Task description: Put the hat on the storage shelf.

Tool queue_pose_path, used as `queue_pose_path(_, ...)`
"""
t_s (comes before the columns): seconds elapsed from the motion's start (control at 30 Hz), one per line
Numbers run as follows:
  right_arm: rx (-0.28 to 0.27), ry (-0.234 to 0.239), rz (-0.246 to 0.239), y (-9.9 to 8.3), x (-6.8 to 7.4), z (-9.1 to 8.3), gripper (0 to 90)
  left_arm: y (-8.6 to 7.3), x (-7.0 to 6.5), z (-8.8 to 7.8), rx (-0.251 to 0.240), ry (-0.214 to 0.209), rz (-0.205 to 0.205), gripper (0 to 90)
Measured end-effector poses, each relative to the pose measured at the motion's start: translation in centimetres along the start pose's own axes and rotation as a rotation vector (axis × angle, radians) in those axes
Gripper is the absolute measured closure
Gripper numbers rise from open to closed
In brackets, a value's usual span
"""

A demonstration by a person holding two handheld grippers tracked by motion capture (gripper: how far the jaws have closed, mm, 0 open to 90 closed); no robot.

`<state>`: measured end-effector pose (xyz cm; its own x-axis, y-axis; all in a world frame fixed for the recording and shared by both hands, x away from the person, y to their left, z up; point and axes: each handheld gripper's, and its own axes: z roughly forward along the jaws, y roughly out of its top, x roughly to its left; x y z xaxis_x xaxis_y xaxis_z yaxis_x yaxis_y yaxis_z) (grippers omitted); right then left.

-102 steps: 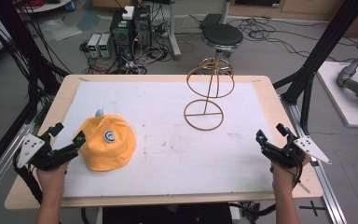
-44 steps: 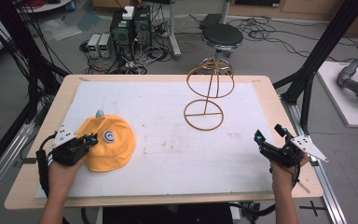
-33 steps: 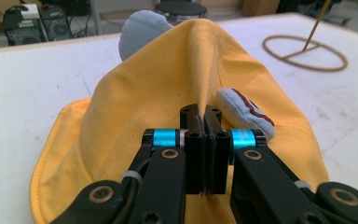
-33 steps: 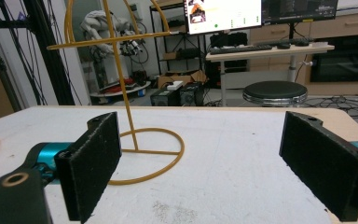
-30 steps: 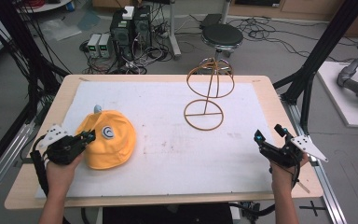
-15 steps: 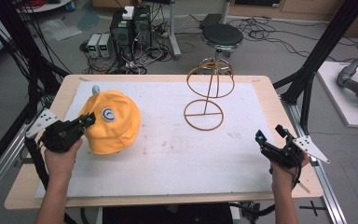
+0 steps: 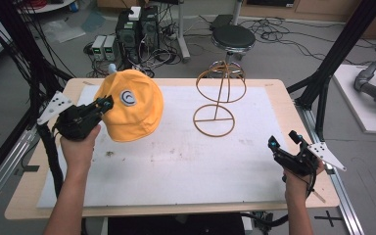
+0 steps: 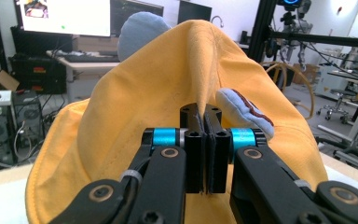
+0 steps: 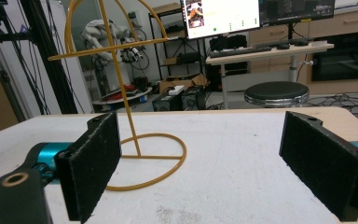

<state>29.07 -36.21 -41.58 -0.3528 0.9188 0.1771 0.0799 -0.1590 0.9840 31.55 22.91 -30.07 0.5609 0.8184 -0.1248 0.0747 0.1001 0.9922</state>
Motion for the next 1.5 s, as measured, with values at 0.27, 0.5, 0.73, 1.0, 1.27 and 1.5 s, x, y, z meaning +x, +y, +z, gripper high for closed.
queue_pose_path(0.27, -0.008, -0.002, 0.013, 0.1, -0.1, 0.0, 12.3, 2.1, -2.4, 2.9, -0.029, -0.037, 0.030, 87.8)
queue_pose_path(0.5, -0.010, 0.002, 0.025, 0.1, -0.1, -0.1, 12.3, 3.1, -4.1, 5.6, -0.043, -0.048, 0.037, 87.9)
queue_pose_path(0.73, -0.007, 0.001, 0.010, 0.0, 0.0, 0.1, 12.3, 4.3, -5.8, 8.4, -0.068, -0.062, 0.040, 87.9)
queue_pose_path(1.0, -0.016, 0.002, 0.019, 0.1, -0.1, 0.0, 12.3, 4.8, -8.2, 11.9, -0.084, -0.079, 0.047, 87.9)
queue_pose_path(1.27, -0.033, 0.006, 0.034, 0.2, -0.1, -0.2, 12.3, 4.3, -10.1, 15.4, -0.085, -0.099, 0.027, 87.9)
queue_pose_path(1.5, -0.047, 0.005, 0.062, 0.3, -0.3, -0.4, 12.3, 3.6, -11.8, 18.4, -0.068, -0.102, 0.009, 87.9)
